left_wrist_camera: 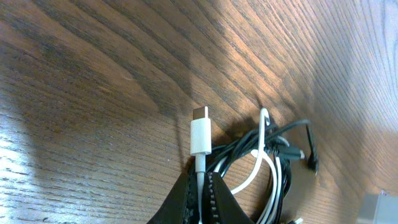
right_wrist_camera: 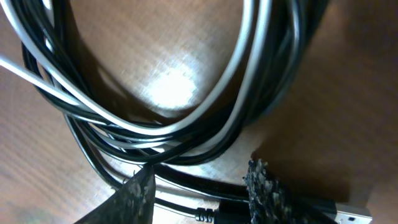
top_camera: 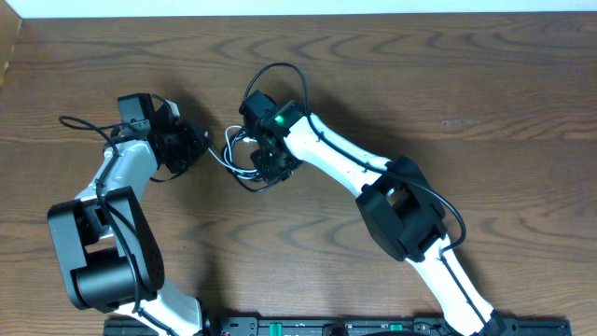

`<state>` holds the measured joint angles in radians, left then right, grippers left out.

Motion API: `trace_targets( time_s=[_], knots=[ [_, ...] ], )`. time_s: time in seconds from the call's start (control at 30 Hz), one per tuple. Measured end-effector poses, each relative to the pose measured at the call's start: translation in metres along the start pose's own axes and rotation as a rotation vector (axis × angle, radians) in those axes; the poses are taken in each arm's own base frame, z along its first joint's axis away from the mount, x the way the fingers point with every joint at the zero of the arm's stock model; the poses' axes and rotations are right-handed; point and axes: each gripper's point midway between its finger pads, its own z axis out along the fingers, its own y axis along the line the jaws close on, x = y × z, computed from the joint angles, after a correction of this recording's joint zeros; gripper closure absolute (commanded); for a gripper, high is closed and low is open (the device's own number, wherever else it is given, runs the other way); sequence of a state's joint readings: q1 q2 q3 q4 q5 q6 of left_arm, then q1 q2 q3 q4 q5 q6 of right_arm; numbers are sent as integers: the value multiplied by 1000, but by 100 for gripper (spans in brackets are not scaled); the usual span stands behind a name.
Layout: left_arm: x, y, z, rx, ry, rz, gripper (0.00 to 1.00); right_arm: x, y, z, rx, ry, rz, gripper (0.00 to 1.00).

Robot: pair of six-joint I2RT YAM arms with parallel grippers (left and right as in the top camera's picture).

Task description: Untangle cables

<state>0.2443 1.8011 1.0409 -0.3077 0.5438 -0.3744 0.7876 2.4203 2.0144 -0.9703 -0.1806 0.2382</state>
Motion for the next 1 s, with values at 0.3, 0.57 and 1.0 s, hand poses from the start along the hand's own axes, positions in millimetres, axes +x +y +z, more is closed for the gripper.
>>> trace_targets(
  time_s=[0.3,0.57,1.0],
  knots=[
    [0,0,0,0,0,-3,91,-17,-11,-1,58,-73,4,47],
    [0,0,0,0,0,-4,89,-32,-16,-2,92,-141,-1,42],
    [0,0,0,-1,-1,-18,56,-36,-21,-4,58,-142,-39,41]
  ],
)
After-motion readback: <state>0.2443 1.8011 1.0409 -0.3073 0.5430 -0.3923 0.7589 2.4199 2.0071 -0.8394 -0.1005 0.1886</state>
